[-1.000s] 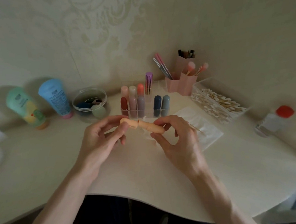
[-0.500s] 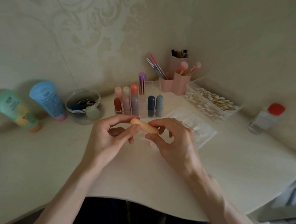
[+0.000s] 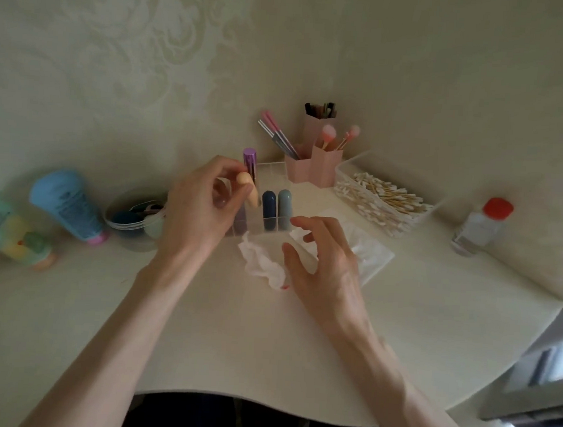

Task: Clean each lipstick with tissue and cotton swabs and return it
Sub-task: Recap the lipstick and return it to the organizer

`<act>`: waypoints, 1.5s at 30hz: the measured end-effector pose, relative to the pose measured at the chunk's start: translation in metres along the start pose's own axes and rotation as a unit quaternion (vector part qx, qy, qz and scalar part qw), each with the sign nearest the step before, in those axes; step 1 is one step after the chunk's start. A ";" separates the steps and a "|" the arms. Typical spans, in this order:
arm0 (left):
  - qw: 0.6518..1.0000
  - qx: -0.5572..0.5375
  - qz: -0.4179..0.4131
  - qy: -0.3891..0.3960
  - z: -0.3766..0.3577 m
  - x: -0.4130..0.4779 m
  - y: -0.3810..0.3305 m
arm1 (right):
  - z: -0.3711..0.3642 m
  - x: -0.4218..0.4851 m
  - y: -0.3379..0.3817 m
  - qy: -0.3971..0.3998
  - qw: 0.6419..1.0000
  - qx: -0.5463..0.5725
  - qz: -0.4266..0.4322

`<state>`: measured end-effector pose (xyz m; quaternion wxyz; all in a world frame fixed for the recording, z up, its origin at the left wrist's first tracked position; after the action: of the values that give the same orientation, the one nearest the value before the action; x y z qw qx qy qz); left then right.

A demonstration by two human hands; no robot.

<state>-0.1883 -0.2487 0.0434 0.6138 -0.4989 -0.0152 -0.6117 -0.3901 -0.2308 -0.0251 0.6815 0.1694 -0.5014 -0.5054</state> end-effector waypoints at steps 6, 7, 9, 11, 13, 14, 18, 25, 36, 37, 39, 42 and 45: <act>0.999 0.027 -0.043 0.009 -0.005 0.004 -0.004 | -0.001 0.000 -0.001 -0.003 1.000 -0.004 0.003; 0.999 0.024 -0.040 0.007 -0.004 0.004 -0.004 | -0.001 0.000 -0.001 -0.006 1.000 -0.004 0.006; 0.999 0.014 -0.035 0.005 -0.004 0.003 -0.003 | -0.002 0.000 -0.002 -0.007 1.000 -0.007 0.010; 0.999 0.010 -0.037 0.008 -0.003 0.001 -0.002 | -0.002 0.000 -0.002 -0.002 1.000 -0.011 0.009; 0.999 0.008 -0.042 0.012 -0.002 -0.002 -0.001 | -0.002 0.000 -0.002 -0.001 1.000 -0.012 0.008; 0.999 0.009 -0.044 0.013 -0.002 -0.004 -0.001 | -0.002 0.000 -0.002 -0.003 1.000 -0.012 0.009; 0.998 0.001 -0.059 0.012 -0.002 -0.008 -0.002 | -0.002 0.000 -0.001 -0.006 1.000 -0.010 0.010; 0.998 0.018 -0.058 0.019 -0.001 -0.006 0.002 | 0.000 0.000 -0.001 -0.011 1.000 -0.011 0.020; 0.990 0.097 -0.096 0.036 -0.012 -0.008 0.010 | -0.001 0.000 -0.001 -0.016 1.000 -0.010 0.018; 0.988 0.112 -0.103 0.036 -0.013 -0.008 0.012 | -0.001 0.000 0.000 -0.015 1.000 -0.011 0.017; 0.982 0.141 -0.115 0.048 -0.016 -0.008 0.014 | -0.001 0.000 0.000 -0.013 1.000 -0.012 0.018; 0.975 0.163 -0.129 0.076 -0.018 -0.010 0.017 | -0.001 0.000 0.001 -0.010 1.000 -0.011 0.014; 0.972 0.167 -0.146 0.083 -0.013 -0.012 0.019 | -0.002 -0.001 0.001 -0.007 1.000 -0.010 0.015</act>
<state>-0.1843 -0.2532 0.0181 0.5916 -0.3291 -0.1386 -0.7228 -0.3877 -0.2301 -0.0253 0.6867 0.1516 -0.5040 -0.5014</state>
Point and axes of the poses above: each hand's wrist, its own x-axis towards the middle knuckle, its own z-axis out of the back of the hand, y = z × x, the point moved 5 cm from there along x, towards the middle knuckle, and after that the axes turned 9 degrees about -y, right-handed, at the moved point
